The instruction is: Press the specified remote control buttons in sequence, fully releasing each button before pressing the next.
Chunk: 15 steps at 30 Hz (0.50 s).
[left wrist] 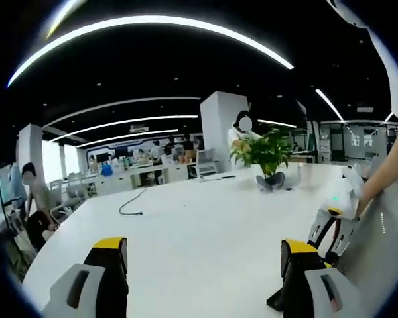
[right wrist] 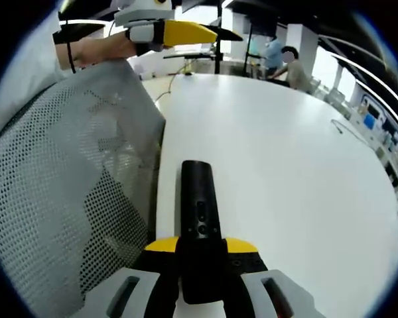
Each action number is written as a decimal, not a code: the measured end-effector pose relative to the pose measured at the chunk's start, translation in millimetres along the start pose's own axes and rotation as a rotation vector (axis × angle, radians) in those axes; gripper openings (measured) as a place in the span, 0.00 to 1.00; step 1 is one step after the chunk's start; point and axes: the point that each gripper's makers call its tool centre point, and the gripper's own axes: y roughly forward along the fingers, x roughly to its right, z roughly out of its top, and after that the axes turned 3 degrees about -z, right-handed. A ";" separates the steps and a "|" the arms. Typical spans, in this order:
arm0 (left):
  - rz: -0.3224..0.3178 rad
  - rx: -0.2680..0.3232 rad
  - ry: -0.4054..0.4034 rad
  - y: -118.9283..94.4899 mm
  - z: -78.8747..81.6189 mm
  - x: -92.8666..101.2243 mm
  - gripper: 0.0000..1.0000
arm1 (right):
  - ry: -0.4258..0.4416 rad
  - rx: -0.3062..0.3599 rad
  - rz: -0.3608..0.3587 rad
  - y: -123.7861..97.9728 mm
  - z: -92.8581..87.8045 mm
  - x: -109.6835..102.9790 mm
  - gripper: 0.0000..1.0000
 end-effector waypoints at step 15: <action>0.011 0.014 -0.039 -3.0 -1.9 -7.4 1.00 | -0.030 -0.020 0.002 10.2 11.8 17.8 0.20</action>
